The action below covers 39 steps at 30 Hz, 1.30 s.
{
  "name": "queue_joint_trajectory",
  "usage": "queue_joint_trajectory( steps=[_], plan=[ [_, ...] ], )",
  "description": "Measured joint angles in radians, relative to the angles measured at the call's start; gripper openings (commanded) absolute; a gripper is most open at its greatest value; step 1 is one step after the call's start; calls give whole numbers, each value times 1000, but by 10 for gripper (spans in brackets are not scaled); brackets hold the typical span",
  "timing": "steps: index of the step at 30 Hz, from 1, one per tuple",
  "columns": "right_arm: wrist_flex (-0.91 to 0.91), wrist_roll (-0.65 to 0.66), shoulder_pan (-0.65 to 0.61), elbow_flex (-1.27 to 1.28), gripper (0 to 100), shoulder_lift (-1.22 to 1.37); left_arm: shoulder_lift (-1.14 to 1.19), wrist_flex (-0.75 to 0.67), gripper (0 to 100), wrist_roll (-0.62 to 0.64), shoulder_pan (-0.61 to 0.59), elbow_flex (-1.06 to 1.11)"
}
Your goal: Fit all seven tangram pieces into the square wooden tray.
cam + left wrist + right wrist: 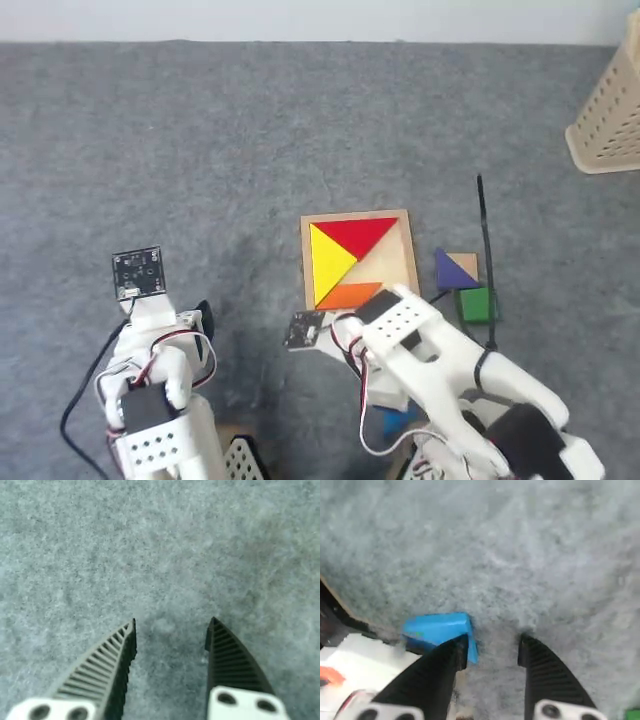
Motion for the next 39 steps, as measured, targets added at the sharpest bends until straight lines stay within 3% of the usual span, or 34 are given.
queue_joint_trajectory(
  steps=[6,13,25,32,39],
  plan=[
    [-3,-31,8,-57,206,28,0,0,216,0,0,0],
    [-6,-31,115,-77,205,23,0,0,216,0,0,0],
    [66,-34,115,41,202,-450,0,0,216,0,0,0],
    [109,-35,399,41,16,-655,0,0,216,0,0,0],
    [64,-34,663,149,13,-806,0,0,216,0,0,0]
  ],
)
